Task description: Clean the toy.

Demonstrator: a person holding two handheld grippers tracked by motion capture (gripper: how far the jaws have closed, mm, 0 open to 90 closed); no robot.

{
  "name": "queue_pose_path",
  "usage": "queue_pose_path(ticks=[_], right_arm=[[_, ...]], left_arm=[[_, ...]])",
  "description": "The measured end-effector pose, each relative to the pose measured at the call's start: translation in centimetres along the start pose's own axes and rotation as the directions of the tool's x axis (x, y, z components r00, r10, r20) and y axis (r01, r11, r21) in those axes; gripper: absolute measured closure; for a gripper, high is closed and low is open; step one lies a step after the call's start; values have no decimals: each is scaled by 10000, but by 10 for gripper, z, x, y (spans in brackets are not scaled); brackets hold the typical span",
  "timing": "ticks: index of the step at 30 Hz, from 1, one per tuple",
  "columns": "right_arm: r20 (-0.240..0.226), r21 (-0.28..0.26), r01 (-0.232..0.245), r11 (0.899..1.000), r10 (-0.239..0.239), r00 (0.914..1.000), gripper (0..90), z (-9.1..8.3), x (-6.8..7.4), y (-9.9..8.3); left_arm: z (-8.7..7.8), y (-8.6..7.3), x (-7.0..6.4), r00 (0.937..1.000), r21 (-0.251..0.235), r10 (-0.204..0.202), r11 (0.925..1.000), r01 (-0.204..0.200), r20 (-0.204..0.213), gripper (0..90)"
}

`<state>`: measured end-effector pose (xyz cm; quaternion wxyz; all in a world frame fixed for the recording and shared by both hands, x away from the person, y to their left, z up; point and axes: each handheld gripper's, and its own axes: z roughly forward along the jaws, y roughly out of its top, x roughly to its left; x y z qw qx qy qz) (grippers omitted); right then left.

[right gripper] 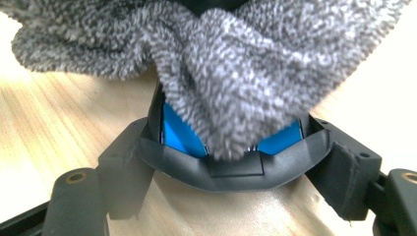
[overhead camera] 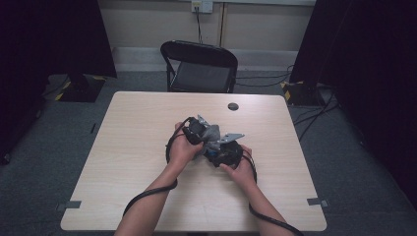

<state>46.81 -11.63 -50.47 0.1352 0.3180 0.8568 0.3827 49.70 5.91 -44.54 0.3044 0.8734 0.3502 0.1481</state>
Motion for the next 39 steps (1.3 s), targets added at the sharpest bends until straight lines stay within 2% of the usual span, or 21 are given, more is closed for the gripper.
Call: queue_pose_path(ticks=[8,9,20,29,32,34,39], right_arm=[[0,-2,1,10000,-1,10000,246,0,0,0],[1,-1,-1,10000,1,10000,246,0,0,0],[1,-5,-8,10000,8,10000,246,0,0,0],[-3,-5,-11,10000,11,10000,246,0,0,0],[-2,-5,-10,10000,10,10000,246,0,0,0],[-1,-8,-14,10000,14,10000,246,0,0,0],[-1,-9,-9,10000,9,10000,246,0,0,0]], left_arm=[[0,-4,13,9994,99,-261,9996,264,-222,768],[1,-5,15,9987,70,-421,9991,423,-273,768],[3,-13,36,9946,180,-899,9957,910,-511,768],[6,-20,52,9839,81,-1708,9852,1714,-527,767],[7,-23,57,9807,87,-1837,9828,1847,-676,767],[7,-26,61,9765,52,-2055,9785,2063,-643,767],[8,-32,69,9708,118,-2230,9743,2249,-884,768]])
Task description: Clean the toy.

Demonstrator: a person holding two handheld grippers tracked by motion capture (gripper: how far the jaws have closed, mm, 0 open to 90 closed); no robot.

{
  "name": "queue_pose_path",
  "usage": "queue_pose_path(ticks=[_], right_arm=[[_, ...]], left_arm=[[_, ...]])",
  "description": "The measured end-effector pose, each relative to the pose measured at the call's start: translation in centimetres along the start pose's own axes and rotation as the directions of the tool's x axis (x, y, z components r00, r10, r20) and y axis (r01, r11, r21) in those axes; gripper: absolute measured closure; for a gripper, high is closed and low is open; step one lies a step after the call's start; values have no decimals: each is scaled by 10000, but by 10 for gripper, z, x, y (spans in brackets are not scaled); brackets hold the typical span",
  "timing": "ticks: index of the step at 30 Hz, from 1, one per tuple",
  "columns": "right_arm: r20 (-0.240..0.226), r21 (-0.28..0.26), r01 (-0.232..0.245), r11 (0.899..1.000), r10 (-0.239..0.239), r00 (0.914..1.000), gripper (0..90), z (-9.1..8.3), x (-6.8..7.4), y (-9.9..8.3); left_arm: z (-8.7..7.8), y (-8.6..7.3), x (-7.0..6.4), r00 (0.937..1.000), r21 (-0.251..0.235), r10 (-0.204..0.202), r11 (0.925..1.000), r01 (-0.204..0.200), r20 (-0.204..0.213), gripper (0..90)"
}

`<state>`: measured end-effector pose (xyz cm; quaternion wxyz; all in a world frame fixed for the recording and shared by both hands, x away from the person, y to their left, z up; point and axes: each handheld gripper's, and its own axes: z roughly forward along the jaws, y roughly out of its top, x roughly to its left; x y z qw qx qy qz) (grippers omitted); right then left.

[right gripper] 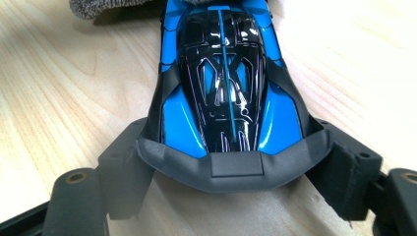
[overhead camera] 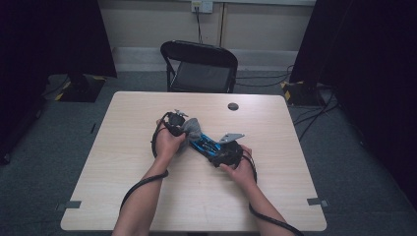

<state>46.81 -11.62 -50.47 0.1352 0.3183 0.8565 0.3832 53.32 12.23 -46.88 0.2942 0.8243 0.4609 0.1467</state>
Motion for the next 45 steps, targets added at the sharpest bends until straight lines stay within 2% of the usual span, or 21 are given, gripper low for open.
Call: queue_pose_path(ticks=[6,16,22,24,27,31,41,43,45], right_arm=[[-1,1,-5,10000,5,10000,246,0,0,0],[-4,0,-1,10000,1,10000,245,0,0,0],[-1,12,-1,10000,1,10000,245,0,0,0],[1,23,1,10000,-1,10000,244,0,0,0],[-5,38,9,10000,-9,10000,244,0,0,0],[-16,64,24,10000,-24,10000,243,0,0,1],[-94,62,115,9999,-115,9999,238,-1,-2,0],[-103,83,81,9999,-80,9999,213,-1,-2,0],[-396,147,269,9995,-263,9989,164,-1,-2,0]], left_arm=[[1,-6,11,9992,74,-375,9993,376,-111,768],[-3,-11,18,9985,142,-467,9988,472,-286,767],[-11,-20,30,9973,253,-631,9976,641,-370,766],[-14,-24,34,9975,360,-535,9978,552,-465,765],[-20,-30,39,9972,409,-618,9971,636,-426,764],[-26,-38,39,9985,527,-357,9979,379,-420,761],[-32,-52,31,9991,325,133,9994,-120,-404,753],[-34,-54,30,9993,247,140,9996,-131,-354,752],[-35,-56,30,9992,223,214,9995,-206,-336,752]])
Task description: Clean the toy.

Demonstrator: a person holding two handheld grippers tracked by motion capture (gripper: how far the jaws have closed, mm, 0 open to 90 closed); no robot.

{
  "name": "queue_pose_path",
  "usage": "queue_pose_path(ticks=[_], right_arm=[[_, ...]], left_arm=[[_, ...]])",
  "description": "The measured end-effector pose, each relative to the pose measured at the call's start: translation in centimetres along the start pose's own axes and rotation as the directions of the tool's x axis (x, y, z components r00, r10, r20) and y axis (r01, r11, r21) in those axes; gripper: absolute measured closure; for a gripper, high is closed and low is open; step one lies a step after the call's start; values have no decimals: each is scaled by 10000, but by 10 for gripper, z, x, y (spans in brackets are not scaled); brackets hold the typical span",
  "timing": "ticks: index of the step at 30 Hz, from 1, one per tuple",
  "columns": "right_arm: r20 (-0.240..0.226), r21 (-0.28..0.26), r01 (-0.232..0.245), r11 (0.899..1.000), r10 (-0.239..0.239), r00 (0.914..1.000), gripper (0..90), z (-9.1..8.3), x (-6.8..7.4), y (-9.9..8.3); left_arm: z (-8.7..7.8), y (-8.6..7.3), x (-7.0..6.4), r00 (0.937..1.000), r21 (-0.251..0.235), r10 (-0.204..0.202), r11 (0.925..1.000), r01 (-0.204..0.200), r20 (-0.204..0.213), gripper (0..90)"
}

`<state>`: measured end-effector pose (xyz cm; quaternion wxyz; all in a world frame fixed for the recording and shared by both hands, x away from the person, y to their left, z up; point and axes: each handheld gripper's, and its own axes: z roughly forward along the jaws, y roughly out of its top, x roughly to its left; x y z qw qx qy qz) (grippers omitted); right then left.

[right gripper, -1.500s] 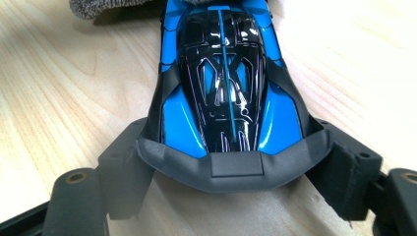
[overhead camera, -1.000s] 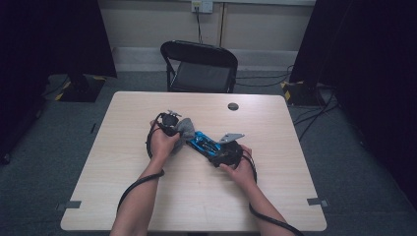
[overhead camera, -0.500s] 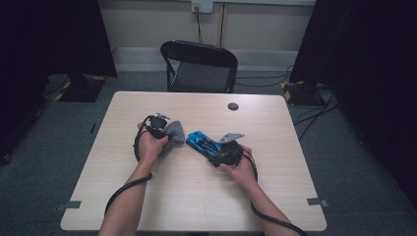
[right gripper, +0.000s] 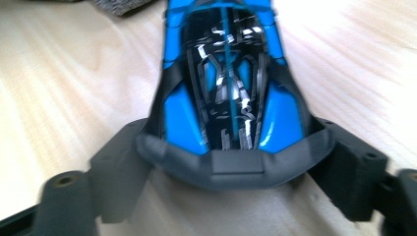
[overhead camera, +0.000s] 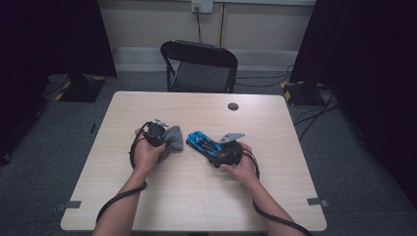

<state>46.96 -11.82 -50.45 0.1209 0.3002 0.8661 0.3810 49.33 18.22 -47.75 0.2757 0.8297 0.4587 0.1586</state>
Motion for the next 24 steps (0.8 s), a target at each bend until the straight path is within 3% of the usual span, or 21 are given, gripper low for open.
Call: queue_pose_path(ticks=[3,10,13,18,20,22,24], right_arm=[[-232,30,259,9997,-259,9994,151,-1,-1,-1],[-495,-207,-509,9985,498,9975,171,-5,-5,-1],[-515,-322,-342,9989,325,9981,180,-11,-6,1],[-383,-543,-223,9983,202,9991,208,-22,-9,11],[-397,-713,-218,9972,190,9990,283,-26,-9,17],[-414,-942,-117,9955,78,9991,335,-28,-9,22],[-426,-908,-143,9958,104,9990,396,-28,-9,28]], left_arm=[[0,-2,-1,9999,-56,104,9999,-104,-59,751],[0,-4,-3,9999,-191,109,9998,-111,-68,750],[0,-3,-3,9988,-92,457,9989,-459,-182,750],[0,-4,-2,9997,-127,241,9996,-241,-54,749],[-1,-4,-2,9998,-165,217,9996,-218,-33,747],[-1,-5,-2,9998,-281,-131,9995,135,159,742],[-1,-6,-1,9999,-315,-16,9995,21,164,740]])
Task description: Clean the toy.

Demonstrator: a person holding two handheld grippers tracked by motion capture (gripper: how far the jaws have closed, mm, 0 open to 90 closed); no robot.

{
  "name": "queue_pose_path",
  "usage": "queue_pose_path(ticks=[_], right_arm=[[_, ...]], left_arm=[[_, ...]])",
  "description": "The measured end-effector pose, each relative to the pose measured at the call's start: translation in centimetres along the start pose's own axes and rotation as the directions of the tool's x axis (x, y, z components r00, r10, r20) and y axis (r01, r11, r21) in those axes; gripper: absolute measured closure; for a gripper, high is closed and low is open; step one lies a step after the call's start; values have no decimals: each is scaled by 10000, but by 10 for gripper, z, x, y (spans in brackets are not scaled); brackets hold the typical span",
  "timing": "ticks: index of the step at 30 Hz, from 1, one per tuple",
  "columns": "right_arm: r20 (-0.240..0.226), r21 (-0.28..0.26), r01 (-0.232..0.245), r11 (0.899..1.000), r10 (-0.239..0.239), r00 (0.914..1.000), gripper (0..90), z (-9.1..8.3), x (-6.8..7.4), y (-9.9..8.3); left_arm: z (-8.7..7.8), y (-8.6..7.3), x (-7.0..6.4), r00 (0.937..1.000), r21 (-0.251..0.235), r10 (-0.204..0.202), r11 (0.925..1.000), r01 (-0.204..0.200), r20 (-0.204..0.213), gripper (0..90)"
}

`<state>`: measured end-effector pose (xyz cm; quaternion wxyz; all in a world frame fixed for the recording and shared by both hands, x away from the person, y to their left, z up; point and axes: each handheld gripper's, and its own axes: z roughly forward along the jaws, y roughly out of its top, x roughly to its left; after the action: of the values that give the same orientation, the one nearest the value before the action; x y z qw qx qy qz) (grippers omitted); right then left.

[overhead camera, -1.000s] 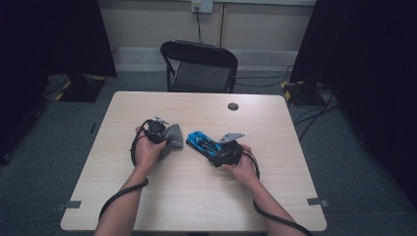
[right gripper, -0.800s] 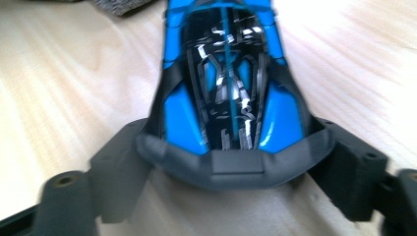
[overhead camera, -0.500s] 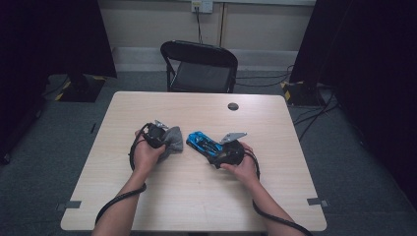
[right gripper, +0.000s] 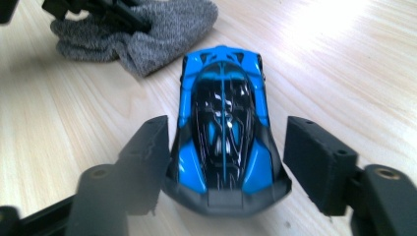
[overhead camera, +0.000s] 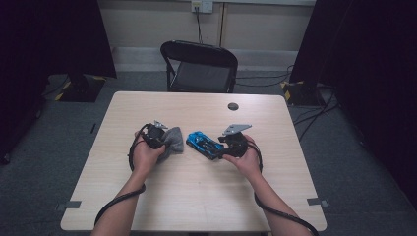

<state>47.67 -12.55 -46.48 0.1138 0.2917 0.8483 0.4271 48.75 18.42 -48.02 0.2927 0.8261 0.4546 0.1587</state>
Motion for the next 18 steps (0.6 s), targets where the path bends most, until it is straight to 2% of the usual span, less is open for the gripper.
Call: queue_pose_path(ticks=[3,5,9,12,14,15,16,18], right_arm=[[35,-2,-49,10000,49,10000,446,3,1,6],[290,283,62,9996,-70,9996,480,8,2,9],[510,635,-79,9980,46,9987,511,17,2,7],[383,435,-153,9989,137,9992,515,20,2,2],[191,514,-134,9986,125,9997,521,21,3,2],[210,626,-106,9980,93,9997,537,21,4,2],[350,743,176,9971,-202,9992,539,21,5,2],[397,601,163,9981,-187,9990,539,22,6,0]], left_arm=[[0,0,0,10000,36,-41,10000,41,35,741],[0,1,0,10000,57,-22,10000,21,42,741],[-3,1,-2,9998,123,78,9999,-80,156,744],[-6,2,-5,9991,120,119,9999,-123,396,748],[-9,2,-8,9986,146,192,9997,-199,495,750],[-10,3,-11,9982,121,292,9995,-299,533,749],[-11,3,-13,9979,24,242,9997,-244,596,750],[-15,4,-19,9954,-12,469,9989,-470,840,750]])
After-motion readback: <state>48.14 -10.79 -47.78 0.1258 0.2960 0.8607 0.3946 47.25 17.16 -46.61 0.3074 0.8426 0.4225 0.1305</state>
